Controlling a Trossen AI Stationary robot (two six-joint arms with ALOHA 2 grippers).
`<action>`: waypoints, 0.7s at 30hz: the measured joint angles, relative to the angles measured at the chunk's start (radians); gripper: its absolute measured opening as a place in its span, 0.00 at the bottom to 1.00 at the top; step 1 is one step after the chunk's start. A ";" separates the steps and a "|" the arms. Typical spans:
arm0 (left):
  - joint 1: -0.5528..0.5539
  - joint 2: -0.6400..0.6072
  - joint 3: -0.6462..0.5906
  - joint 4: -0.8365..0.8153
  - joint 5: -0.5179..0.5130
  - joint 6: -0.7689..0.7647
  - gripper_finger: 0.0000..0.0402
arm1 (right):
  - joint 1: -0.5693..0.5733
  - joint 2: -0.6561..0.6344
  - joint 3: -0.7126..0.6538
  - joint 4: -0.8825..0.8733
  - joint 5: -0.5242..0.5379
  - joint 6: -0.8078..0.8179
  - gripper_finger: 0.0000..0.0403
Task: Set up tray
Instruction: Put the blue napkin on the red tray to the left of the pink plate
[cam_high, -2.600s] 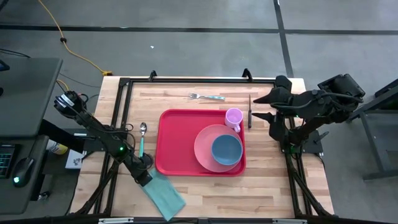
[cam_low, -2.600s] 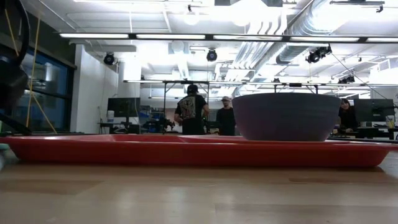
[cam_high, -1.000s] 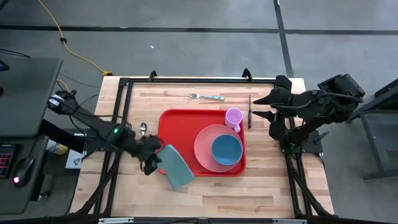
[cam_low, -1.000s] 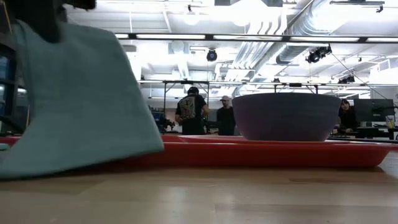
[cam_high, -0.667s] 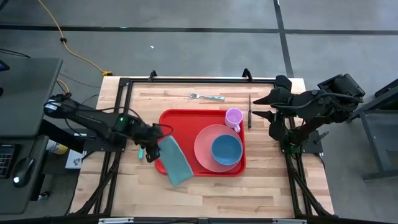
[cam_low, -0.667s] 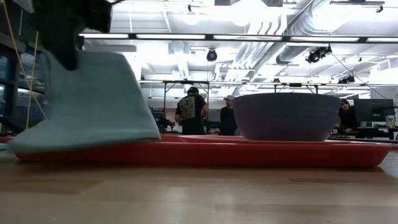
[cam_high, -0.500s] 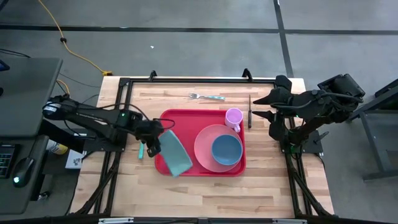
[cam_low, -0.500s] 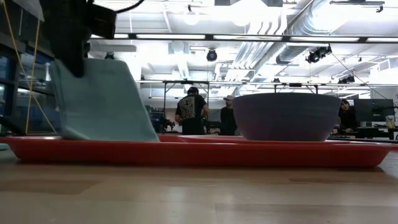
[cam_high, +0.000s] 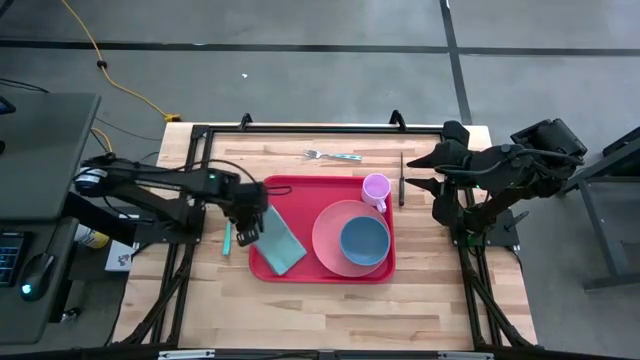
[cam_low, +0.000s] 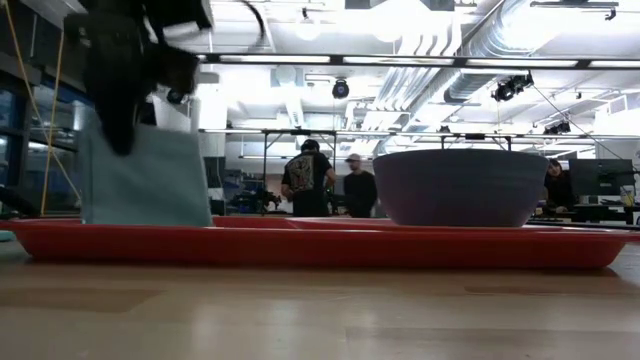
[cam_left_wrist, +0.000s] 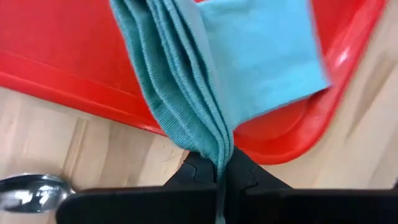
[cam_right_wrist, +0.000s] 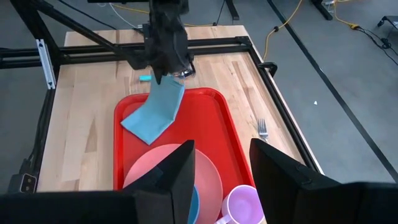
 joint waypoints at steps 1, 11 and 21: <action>0.008 0.025 -0.001 -0.001 0.012 0.028 0.07 | 0.000 0.000 0.000 0.000 0.000 0.001 0.33; 0.041 0.176 0.071 -0.099 0.012 0.296 0.07 | -0.001 0.000 0.000 -0.001 0.003 0.006 0.33; 0.109 0.207 0.194 -0.143 -0.105 0.573 0.07 | -0.003 0.000 0.000 0.001 0.024 0.024 0.33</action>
